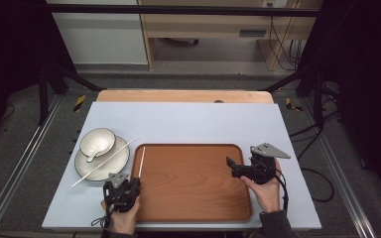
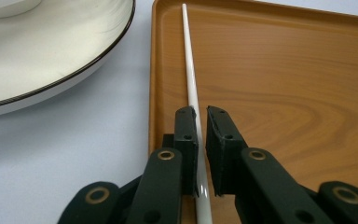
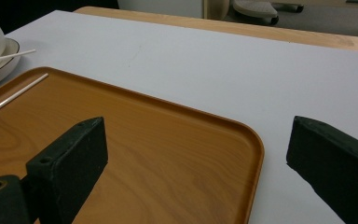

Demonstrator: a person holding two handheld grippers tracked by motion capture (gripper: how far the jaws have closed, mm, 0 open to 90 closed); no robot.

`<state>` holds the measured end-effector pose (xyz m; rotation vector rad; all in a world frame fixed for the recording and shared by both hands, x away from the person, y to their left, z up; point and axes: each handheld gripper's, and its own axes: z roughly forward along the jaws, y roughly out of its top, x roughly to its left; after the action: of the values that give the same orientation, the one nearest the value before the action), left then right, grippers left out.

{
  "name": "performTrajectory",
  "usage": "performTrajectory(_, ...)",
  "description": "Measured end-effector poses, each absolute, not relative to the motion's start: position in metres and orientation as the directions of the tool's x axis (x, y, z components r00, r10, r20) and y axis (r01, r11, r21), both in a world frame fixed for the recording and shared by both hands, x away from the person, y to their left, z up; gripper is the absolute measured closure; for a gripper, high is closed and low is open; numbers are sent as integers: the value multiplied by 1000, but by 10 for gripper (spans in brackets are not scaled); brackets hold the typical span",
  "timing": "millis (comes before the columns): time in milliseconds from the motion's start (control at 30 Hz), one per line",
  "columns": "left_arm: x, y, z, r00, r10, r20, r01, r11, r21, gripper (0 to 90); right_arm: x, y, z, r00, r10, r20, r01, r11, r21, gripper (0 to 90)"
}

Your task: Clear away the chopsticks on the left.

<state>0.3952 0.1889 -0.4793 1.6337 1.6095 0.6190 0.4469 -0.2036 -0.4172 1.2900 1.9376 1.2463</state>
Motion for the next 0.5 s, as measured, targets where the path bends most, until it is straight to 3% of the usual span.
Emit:
performTrajectory(333, 394, 205, -457, 178, 968, -179, 562, 50, 826, 685, 446, -207, -415, -422, 902, 86, 439, 121, 890, 54)
performTrajectory(500, 396, 209, -440, 267, 958, -108, 531, -53, 846, 608, 445, -207, -415, -422, 902, 91, 440, 116, 891, 54)
